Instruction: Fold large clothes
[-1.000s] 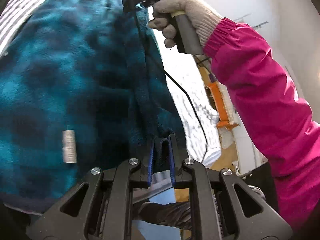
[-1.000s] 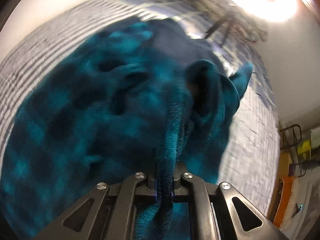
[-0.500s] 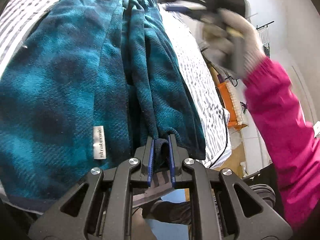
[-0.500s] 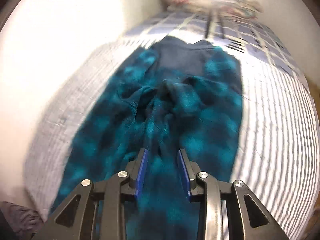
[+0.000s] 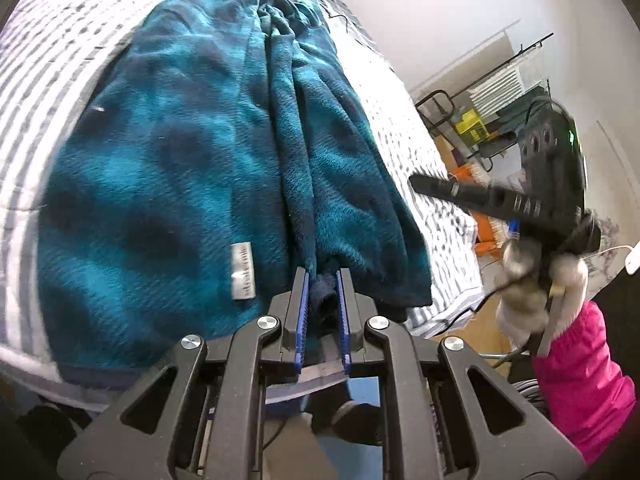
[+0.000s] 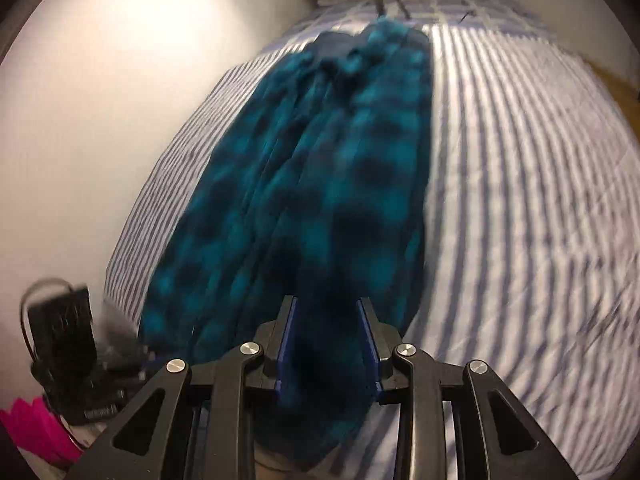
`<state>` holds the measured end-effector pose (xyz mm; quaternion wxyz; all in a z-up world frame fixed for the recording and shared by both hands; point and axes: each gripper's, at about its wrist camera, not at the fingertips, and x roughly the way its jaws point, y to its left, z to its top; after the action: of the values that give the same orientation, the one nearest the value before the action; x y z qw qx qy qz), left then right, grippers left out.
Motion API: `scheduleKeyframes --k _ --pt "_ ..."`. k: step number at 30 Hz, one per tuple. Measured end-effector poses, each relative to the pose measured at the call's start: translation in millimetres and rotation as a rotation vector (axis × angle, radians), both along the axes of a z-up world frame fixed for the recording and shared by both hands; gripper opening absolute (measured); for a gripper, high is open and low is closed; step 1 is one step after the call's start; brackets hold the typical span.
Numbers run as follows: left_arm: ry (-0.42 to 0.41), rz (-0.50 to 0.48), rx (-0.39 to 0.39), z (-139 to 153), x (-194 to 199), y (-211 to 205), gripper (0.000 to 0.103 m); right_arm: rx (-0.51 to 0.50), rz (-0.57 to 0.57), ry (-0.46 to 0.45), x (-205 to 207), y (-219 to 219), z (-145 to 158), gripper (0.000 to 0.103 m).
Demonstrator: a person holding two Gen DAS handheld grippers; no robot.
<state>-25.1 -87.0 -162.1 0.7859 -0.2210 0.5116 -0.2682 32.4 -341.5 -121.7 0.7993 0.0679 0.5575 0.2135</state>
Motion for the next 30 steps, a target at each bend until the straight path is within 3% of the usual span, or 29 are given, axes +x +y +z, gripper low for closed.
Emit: scheduleKeyframes --k 2,6,7,8,11,13,15,16,17,18,20,22,24,27,30 --pt "-0.005 0.009 0.010 6.6 -5.0 5.5 0.013 -0.007 0.017 0.013 -13.1 10.8 -11.4 0.031" --pt "-0.099 0.013 0.057 34.5 -20.1 6.1 0.014 -0.011 0.022 -0.004 -27.7 16.3 -13.7 0.032" --pt "-0.125 -0.005 0.065 42.7 -20.4 0.4 0.019 -0.003 0.012 -0.011 -30.9 14.6 -11.6 0.032" --pt "-0.139 -0.022 0.069 47.1 -18.4 -4.0 0.031 0.003 0.002 -0.016 -33.0 12.8 -9.1 0.032" --pt "-0.144 -0.058 0.088 49.4 -7.8 -18.7 0.046 0.016 -0.042 -0.031 -38.8 2.3 -2.5 0.035" --pt "-0.123 -0.089 0.163 41.5 5.2 -37.1 0.046 0.018 -0.061 -0.033 -42.7 -3.7 0.0 0.036" --pt "-0.092 -0.106 0.188 29.4 14.7 -39.2 0.046 0.013 -0.074 -0.036 -43.1 -7.9 -1.0 0.037" --pt "-0.086 -0.113 0.178 25.5 18.0 -41.2 0.034 0.011 -0.079 -0.038 -45.1 -10.0 -1.4 0.038" --pt "-0.087 -0.115 0.181 20.4 19.7 -42.5 0.011 0.011 -0.082 -0.037 -45.7 -11.8 -2.7 0.038" --pt "-0.088 -0.116 0.186 16.6 20.5 -43.4 0.008 0.012 -0.085 -0.034 -46.0 -13.0 -4.8 0.039" --pt "-0.093 -0.097 0.150 19.3 16.7 -37.1 0.005 0.009 -0.083 -0.026 -46.9 -13.7 -9.5 0.039" --pt "-0.101 -0.028 0.057 32.9 1.4 -17.2 0.005 -0.010 -0.079 -0.028 -49.0 -12.9 -10.7 0.039" --pt "-0.108 0.010 0.068 31.8 -9.0 -8.5 0.005 -0.002 -0.066 -0.038 -50.5 -11.5 -9.2 0.039" --pt "-0.026 0.013 0.080 -1.1 -6.1 -3.8 0.005 -0.036 -0.054 -0.059 -49.0 -5.0 -8.3 0.039" --pt "-0.040 0.005 0.077 -1.9 -4.4 -6.2 0.005 -0.068 -0.033 -0.113 -50.1 5.9 -2.2 0.039"
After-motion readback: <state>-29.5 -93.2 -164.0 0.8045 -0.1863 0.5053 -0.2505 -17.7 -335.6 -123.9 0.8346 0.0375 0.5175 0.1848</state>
